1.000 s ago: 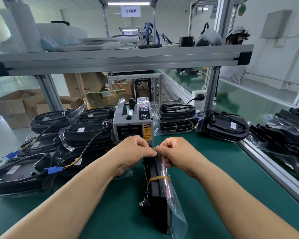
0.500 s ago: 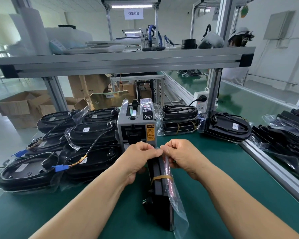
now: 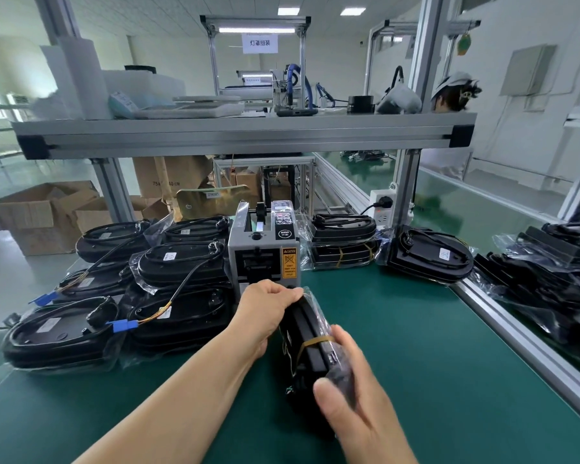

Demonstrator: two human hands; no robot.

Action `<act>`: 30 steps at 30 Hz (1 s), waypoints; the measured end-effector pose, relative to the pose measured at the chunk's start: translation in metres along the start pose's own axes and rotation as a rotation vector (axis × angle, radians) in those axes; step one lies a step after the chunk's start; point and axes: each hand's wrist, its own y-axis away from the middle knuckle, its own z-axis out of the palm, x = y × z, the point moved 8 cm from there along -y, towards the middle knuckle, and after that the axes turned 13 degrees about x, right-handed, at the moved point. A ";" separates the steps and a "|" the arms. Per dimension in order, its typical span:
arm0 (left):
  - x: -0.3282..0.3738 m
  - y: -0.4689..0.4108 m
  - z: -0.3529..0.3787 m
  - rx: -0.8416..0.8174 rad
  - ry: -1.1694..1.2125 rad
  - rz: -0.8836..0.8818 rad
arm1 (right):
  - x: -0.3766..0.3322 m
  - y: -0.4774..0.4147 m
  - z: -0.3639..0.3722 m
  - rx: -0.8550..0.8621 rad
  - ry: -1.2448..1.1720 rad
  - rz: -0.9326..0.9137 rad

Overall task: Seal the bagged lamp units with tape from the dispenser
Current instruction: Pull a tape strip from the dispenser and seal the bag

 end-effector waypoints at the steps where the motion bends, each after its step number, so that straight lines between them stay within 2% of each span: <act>1: 0.001 0.001 -0.002 0.030 0.003 0.014 | 0.001 0.004 0.002 0.017 0.021 -0.009; 5: 0.005 0.010 -0.016 0.122 -0.030 0.111 | 0.006 0.007 -0.002 0.189 0.035 -0.026; 8: 0.003 0.020 -0.029 0.110 0.012 0.118 | 0.016 0.004 -0.008 0.210 -0.034 0.003; 10: 0.001 0.028 -0.043 0.104 0.050 0.140 | 0.022 0.001 -0.015 0.218 -0.185 0.077; 14: -0.014 0.053 -0.093 0.231 -0.132 0.241 | 0.034 -0.004 -0.027 0.244 -0.564 0.270; 17: -0.035 0.076 -0.102 -0.008 -0.059 0.131 | 0.033 -0.005 -0.020 0.146 -0.672 0.358; 19: -0.040 0.089 -0.109 -0.109 -0.075 0.144 | 0.025 -0.003 -0.006 0.059 -0.690 0.406; 22: -0.038 0.091 -0.134 -0.087 -0.045 0.156 | 0.022 -0.007 0.021 0.034 -0.601 0.460; 25: -0.031 0.082 -0.168 -0.009 0.145 0.074 | 0.006 -0.017 0.061 -0.011 -0.415 0.437; 27: -0.025 0.065 -0.202 0.134 0.285 0.040 | -0.021 -0.022 0.097 -0.094 -0.301 0.341; 30: -0.012 0.028 -0.263 0.368 0.357 0.066 | -0.066 -0.027 0.159 -0.210 -0.166 0.213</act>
